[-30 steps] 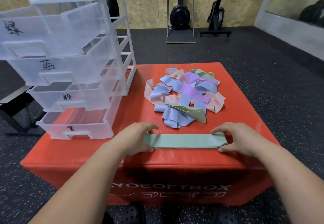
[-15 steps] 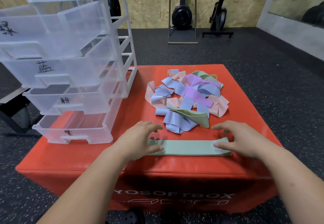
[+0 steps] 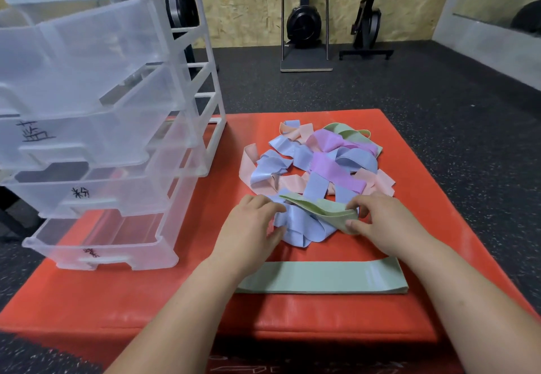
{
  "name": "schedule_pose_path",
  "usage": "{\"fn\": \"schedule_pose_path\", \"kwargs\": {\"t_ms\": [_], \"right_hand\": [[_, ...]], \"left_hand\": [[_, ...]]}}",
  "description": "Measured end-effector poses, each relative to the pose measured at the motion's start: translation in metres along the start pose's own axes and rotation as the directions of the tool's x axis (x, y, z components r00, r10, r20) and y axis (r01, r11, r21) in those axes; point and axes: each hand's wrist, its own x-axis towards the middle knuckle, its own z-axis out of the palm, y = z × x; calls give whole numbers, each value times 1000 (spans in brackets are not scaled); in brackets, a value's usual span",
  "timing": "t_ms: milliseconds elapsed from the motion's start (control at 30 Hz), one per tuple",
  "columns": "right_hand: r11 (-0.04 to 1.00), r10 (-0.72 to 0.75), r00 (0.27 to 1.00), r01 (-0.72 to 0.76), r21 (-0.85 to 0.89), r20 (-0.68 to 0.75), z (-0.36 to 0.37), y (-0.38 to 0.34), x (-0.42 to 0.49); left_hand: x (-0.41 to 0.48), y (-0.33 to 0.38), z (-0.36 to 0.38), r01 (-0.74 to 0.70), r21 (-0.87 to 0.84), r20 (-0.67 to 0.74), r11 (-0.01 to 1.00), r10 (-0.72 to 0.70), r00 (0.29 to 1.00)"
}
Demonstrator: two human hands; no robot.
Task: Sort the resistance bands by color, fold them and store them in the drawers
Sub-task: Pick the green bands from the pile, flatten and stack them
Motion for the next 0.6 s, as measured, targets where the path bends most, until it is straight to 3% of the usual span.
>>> {"fn": "schedule_pose_path", "kwargs": {"t_ms": [167, 367, 467, 600], "right_hand": [[999, -41, 999, 41, -10, 4, -10, -3, 6], [987, -162, 978, 157, -46, -131, -14, 0, 5], [980, -146, 970, 169, 104, -194, -18, 3, 4], [912, 11, 961, 104, 397, -277, -23, 1, 8]], "left_hand": [[17, -1, 9, 53, -26, 23, 998, -53, 998], [34, 9, 17, -33, -49, 114, 998, 38, 993], [40, 15, 19, -28, -60, 89, 998, 33, 995], [46, 21, 17, -25, -101, -8, 995, 25, 1000]]}}
